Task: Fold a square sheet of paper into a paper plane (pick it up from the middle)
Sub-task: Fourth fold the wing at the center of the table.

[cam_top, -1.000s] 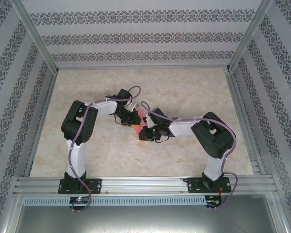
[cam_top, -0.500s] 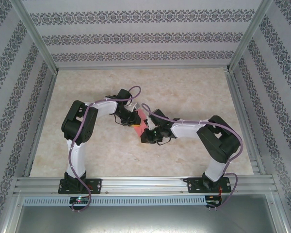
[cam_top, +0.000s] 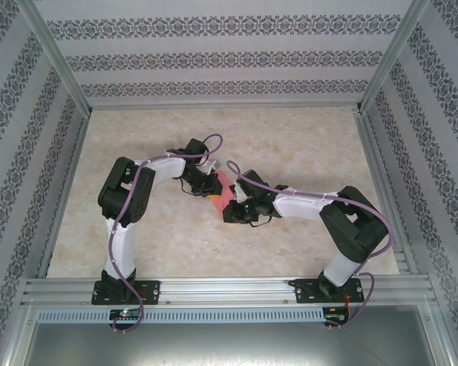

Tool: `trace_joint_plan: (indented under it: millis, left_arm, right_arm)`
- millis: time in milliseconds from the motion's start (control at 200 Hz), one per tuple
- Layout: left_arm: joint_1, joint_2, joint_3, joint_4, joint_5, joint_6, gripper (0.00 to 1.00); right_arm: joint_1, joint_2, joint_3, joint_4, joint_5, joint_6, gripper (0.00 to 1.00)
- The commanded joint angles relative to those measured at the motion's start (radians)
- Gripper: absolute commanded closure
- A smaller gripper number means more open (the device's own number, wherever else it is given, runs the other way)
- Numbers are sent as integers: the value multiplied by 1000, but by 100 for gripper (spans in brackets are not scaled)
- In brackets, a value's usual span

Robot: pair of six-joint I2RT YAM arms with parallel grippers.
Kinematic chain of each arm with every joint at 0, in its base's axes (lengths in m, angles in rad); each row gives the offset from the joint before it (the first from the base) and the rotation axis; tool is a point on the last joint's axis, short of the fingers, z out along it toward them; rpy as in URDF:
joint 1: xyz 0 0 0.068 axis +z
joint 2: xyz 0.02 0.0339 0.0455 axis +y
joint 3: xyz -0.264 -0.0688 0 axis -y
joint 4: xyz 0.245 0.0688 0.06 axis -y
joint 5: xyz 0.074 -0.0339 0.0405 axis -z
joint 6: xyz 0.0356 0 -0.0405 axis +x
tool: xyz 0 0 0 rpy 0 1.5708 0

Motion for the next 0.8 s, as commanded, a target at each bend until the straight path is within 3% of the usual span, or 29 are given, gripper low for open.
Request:
trace_joint_plan:
  millis: [0, 275, 600, 794]
  left_arm:
    - [17, 73, -14, -26, -106, 33, 85]
    - [18, 80, -9, -31, -106, 35, 85]
    - [18, 85, -6, -38, -106, 38, 85]
    - [18, 86, -4, -44, -103, 41, 85]
  right_arm:
    - [15, 32, 8, 24, -13, 13, 81]
    - [19, 100, 33, 82, -41, 22, 83]
    - [21, 32, 40, 84, -40, 22, 86]
    - [11, 82, 71, 116, -54, 27, 87]
